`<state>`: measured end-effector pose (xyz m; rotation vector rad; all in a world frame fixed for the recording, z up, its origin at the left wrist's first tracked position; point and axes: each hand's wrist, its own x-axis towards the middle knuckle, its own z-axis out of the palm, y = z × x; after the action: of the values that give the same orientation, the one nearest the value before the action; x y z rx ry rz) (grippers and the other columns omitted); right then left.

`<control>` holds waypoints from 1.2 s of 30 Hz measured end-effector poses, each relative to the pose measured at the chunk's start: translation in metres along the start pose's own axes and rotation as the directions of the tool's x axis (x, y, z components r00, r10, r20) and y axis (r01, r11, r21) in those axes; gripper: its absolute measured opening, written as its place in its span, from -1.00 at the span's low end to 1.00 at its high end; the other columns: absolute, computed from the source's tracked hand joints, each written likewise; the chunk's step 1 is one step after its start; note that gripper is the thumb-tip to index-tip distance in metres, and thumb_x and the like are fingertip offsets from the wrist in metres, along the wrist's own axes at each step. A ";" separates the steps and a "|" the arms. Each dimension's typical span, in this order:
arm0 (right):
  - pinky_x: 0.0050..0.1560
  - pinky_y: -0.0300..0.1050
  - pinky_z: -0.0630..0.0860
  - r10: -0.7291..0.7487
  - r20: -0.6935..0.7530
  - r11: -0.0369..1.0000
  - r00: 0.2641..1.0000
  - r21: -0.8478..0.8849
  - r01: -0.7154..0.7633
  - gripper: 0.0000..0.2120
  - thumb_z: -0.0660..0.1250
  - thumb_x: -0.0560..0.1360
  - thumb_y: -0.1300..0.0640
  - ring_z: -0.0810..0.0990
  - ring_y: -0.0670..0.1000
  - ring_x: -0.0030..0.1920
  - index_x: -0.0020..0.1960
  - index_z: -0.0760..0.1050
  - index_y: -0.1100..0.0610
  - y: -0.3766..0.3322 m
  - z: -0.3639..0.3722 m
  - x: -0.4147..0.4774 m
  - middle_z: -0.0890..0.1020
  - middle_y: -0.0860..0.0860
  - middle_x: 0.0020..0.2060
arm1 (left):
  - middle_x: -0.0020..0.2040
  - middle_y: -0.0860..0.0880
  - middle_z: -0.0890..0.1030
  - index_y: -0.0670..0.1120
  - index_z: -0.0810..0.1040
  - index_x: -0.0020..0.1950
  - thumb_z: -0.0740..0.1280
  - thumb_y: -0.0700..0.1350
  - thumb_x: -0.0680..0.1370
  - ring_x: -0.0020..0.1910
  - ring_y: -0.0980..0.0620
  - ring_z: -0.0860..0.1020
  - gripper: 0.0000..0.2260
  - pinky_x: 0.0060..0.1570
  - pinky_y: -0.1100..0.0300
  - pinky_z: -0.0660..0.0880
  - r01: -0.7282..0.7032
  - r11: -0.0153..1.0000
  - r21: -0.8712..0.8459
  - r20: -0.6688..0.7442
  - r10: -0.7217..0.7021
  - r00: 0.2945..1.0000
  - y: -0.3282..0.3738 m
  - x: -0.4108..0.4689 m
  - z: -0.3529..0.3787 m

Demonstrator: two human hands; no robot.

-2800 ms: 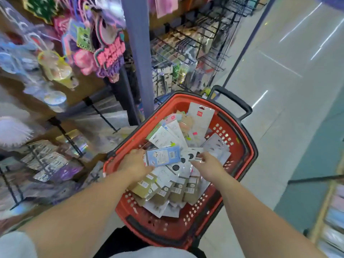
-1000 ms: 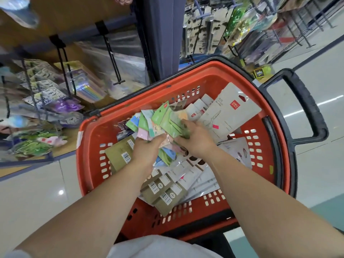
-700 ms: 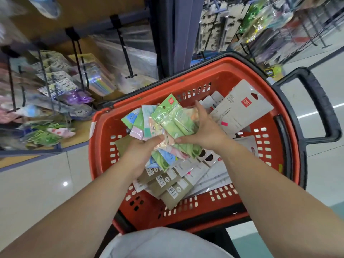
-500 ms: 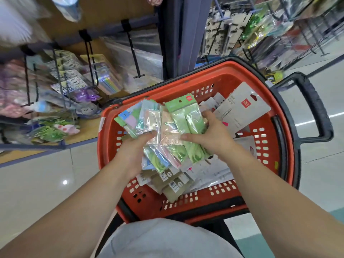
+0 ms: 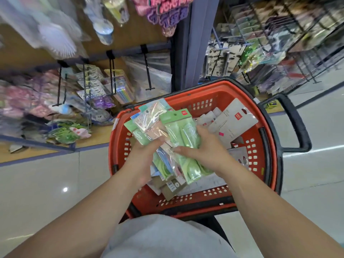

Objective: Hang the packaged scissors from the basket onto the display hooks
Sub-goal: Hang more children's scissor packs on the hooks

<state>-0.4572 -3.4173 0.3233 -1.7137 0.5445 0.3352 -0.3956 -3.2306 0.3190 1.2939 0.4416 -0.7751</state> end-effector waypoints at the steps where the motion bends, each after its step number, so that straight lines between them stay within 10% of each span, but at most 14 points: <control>1: 0.14 0.10 0.67 -0.006 -0.014 0.999 1.000 0.038 0.006 -0.50 0.67 0.34 -0.10 0.72 -0.14 0.03 0.19 0.54 -0.19 -0.003 0.001 -0.003 0.73 -0.20 0.04 | 0.19 -0.04 0.74 0.03 0.63 0.34 0.59 -0.02 0.47 0.27 -0.15 0.66 -0.55 0.30 -0.18 0.54 -0.010 1.000 -0.023 -0.015 0.010 1.000 0.003 -0.005 0.001; 9: -0.04 -0.40 0.58 -0.107 -0.042 0.984 0.993 0.139 0.112 -0.71 0.59 0.47 0.04 0.63 -0.40 -0.08 0.06 0.52 -0.10 -0.032 0.023 -0.024 0.67 -0.43 -0.11 | 0.20 -0.19 0.73 -0.07 0.67 0.28 0.69 -0.01 0.23 0.19 -0.26 0.69 -0.37 0.28 -0.25 0.55 0.051 0.995 -0.084 0.024 -0.049 0.999 0.015 -0.031 -0.001; 14: 0.18 0.15 0.65 -0.079 -0.045 0.969 0.996 0.230 0.088 -0.70 0.59 0.47 0.07 0.74 0.01 0.07 0.16 0.63 -0.01 -0.049 0.027 -0.030 0.76 -0.06 0.05 | 0.28 -0.22 0.68 -0.06 0.61 0.39 0.66 -0.01 0.32 0.25 -0.32 0.65 -0.34 0.31 -0.34 0.52 0.041 0.990 -0.132 0.056 -0.034 0.998 0.023 -0.035 -0.013; 27: -0.06 0.00 0.72 -0.134 -0.051 0.969 0.990 0.204 0.141 -0.69 0.57 0.47 0.25 0.77 0.03 -0.02 0.17 0.62 0.08 -0.136 0.192 -0.024 0.78 -0.02 -0.01 | 0.15 -0.24 0.73 -0.15 0.61 0.33 0.63 -0.28 0.24 0.12 -0.30 0.71 -0.35 0.12 -0.25 0.63 -0.037 0.962 -0.272 -0.030 0.030 0.999 0.088 -0.078 -0.184; 36: 0.21 0.25 0.63 -0.253 -0.021 0.956 0.967 0.148 0.254 -0.53 0.64 0.38 -0.01 0.72 0.05 0.15 0.20 0.54 -0.16 -0.224 0.385 -0.028 0.73 -0.09 0.12 | 0.07 -0.14 0.76 -0.07 0.58 0.30 0.49 -0.40 0.46 0.00 -0.18 0.75 -0.54 -0.09 -0.07 0.69 -0.308 0.911 -0.273 -0.252 0.242 0.937 0.159 -0.143 -0.362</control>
<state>-0.3345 -3.0053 0.4431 -1.6149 0.3358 0.1061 -0.3316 -2.8323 0.4382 1.1159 0.5156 -0.3117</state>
